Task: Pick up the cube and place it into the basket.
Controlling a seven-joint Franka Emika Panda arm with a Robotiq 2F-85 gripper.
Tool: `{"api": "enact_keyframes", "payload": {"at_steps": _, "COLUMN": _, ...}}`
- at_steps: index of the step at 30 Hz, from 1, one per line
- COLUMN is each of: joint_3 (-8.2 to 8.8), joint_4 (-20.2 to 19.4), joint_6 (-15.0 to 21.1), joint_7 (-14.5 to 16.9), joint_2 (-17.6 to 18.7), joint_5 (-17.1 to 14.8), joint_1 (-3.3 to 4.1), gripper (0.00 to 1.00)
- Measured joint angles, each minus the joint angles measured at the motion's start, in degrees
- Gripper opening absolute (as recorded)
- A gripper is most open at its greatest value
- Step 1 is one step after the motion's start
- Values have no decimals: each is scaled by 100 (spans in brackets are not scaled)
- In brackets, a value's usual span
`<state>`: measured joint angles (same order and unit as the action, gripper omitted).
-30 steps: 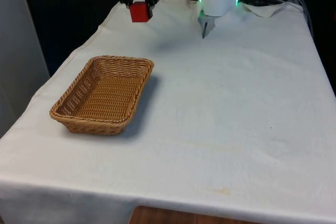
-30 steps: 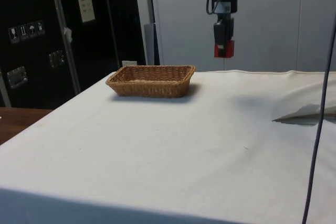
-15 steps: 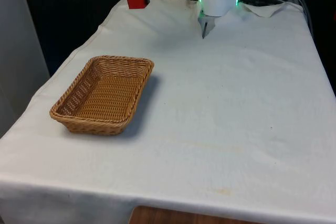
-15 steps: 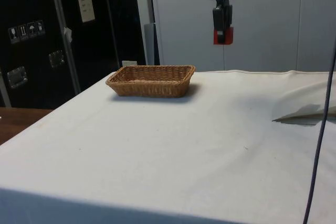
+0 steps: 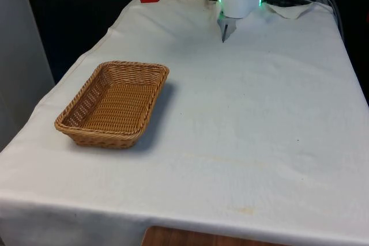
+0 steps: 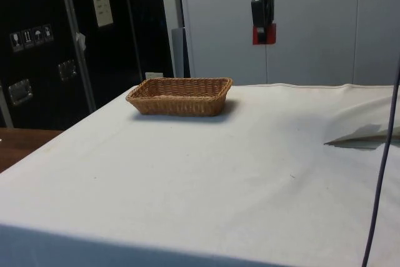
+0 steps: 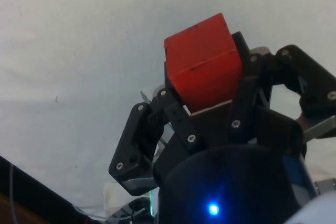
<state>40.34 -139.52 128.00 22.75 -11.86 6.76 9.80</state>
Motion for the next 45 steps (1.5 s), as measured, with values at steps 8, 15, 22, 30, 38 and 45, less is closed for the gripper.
{"api": "enact_keyframes", "payload": {"at_steps": 8, "joint_3": 0, "joint_4": 0, "joint_6": 0, "joint_7": 6, "joint_2": 0, "joint_5": 0, "joint_1": 0, "gripper": 1}}
{"api": "enact_keyframes", "payload": {"at_steps": 15, "joint_3": -29, "joint_4": 80, "joint_6": -23, "joint_7": 6, "joint_2": 11, "joint_5": 0, "joint_1": 17, "gripper": 1}}
{"api": "enact_keyframes", "payload": {"at_steps": 22, "joint_3": -74, "joint_4": 424, "joint_6": -246, "joint_7": 29, "joint_2": 132, "joint_5": -29, "joint_1": 29, "gripper": 1}}
{"api": "enact_keyframes", "payload": {"at_steps": 30, "joint_3": -172, "joint_4": 985, "joint_6": -561, "joint_7": 120, "joint_2": 464, "joint_5": -201, "joint_1": 63, "gripper": 1}}
{"api": "enact_keyframes", "payload": {"at_steps": 38, "joint_3": -252, "joint_4": 1398, "joint_6": -653, "joint_7": 229, "joint_2": 848, "joint_5": -401, "joint_1": 86, "gripper": 1}}
{"api": "enact_keyframes", "payload": {"at_steps": 45, "joint_3": -309, "joint_4": 1707, "joint_6": -659, "joint_7": 338, "joint_2": 1192, "joint_5": -602, "joint_1": 92, "gripper": 1}}
